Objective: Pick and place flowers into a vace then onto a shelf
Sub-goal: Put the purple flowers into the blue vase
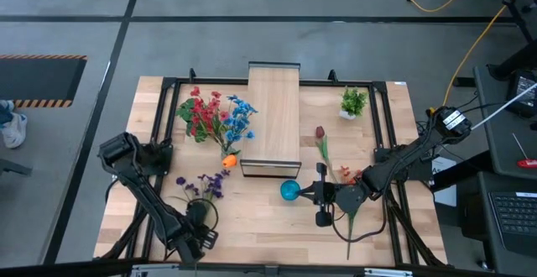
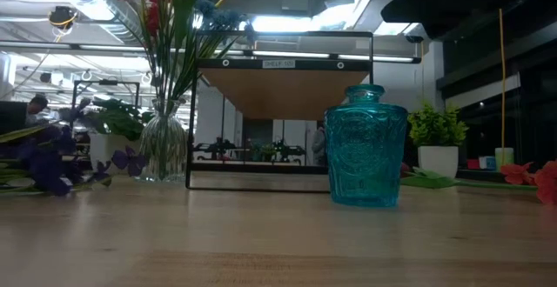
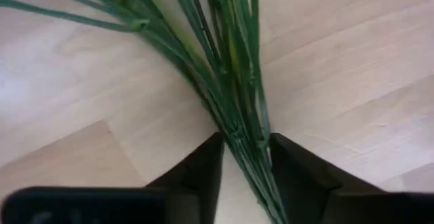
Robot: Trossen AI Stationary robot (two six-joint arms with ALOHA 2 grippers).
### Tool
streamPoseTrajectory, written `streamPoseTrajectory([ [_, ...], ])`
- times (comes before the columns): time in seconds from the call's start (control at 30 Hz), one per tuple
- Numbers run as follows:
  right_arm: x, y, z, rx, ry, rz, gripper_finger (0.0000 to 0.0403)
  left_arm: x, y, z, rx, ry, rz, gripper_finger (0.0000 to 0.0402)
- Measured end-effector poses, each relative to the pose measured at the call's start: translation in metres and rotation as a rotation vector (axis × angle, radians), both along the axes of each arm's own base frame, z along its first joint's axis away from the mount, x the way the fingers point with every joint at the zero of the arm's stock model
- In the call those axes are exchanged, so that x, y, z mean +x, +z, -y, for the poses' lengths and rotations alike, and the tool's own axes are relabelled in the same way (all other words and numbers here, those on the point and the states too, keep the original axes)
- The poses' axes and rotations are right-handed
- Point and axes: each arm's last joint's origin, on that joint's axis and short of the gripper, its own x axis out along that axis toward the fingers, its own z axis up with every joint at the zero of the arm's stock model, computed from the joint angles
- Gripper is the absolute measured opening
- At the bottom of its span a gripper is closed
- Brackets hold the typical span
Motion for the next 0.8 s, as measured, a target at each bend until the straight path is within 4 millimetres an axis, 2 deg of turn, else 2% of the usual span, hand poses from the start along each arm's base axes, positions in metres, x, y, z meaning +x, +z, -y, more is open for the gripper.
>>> streamPoseTrajectory([
  [0.2,0.0,0.0,0.0,0.0,0.0,0.0,0.0006,-0.004,0.013,-0.002,-0.015,-0.028,0.034,0.0015],
  [0.53,0.0,0.0,0.0,0.0,0.0,0.001,0.0006,-0.02,0.034,0.0,0.088,-0.093,0.226,0.0005],
  [0.8,0.0,0.001,0.0,0.001,0.001,0.006,0.0006,-0.032,0.058,0.0,0.228,-0.334,0.425,0.0004],
])
